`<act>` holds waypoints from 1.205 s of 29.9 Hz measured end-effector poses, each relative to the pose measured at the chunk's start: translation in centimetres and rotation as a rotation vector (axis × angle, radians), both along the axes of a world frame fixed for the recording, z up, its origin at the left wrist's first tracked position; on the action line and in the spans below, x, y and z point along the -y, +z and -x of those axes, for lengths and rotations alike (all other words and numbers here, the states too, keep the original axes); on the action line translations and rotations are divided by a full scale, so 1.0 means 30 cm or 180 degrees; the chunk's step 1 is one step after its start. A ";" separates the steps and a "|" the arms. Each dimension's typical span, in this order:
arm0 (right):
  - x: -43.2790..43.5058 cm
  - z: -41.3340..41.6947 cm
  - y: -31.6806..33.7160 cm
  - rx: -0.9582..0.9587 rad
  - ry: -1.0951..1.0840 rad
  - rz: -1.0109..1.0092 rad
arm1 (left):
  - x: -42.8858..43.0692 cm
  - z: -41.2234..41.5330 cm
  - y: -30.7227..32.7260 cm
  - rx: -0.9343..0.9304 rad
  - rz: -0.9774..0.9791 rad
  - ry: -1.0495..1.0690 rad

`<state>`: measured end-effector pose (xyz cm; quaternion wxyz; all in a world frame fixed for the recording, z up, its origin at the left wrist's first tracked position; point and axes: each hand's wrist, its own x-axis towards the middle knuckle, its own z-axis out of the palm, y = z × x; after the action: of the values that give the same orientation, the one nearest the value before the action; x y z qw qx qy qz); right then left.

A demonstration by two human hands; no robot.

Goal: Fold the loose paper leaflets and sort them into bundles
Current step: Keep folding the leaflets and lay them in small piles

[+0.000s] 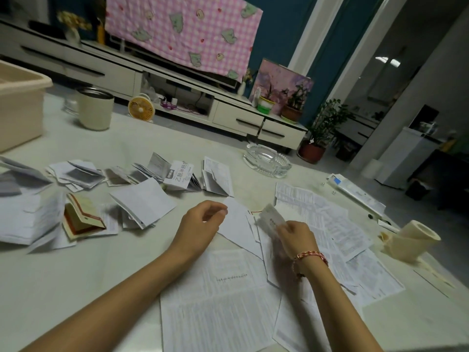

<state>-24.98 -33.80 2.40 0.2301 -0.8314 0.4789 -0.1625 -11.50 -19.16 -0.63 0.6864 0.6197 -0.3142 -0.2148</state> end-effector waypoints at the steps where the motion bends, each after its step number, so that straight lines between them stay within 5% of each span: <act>1: -0.017 -0.010 0.022 0.0291 0.0042 -0.0113 | -0.002 -0.003 0.008 -0.0364 0.0047 -0.0111; 6: -0.163 -0.055 0.126 0.1871 0.0354 -0.1953 | -0.012 -0.024 0.021 -0.1504 0.0174 -0.1043; 10: -0.275 -0.038 0.115 0.2172 0.0380 -0.2985 | -0.027 -0.024 0.034 -0.1891 0.0299 -0.1811; 14: -0.313 -0.028 0.085 0.2035 0.0223 -0.2603 | -0.028 -0.002 0.040 -0.2162 0.0493 -0.1854; 20: -0.273 -0.031 0.078 0.1555 0.0087 -0.0744 | -0.020 0.008 0.036 -0.2026 0.0305 -0.1579; 25: -0.247 -0.037 0.041 0.1912 0.0156 -0.1689 | -0.031 0.011 0.038 -0.1838 0.0132 -0.1585; 31: -0.232 -0.046 0.022 0.1968 0.0144 -0.1561 | -0.039 -0.004 0.043 -0.1228 -0.0128 -0.1393; 36: -0.221 -0.033 0.037 0.2159 0.0204 -0.2062 | -0.039 -0.013 0.048 -0.1186 -0.0213 -0.1208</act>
<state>-23.98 -27.15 3.51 0.6261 -0.6312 0.3769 -0.2600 -11.11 -18.00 0.81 0.6590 0.5218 -0.2858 -0.4603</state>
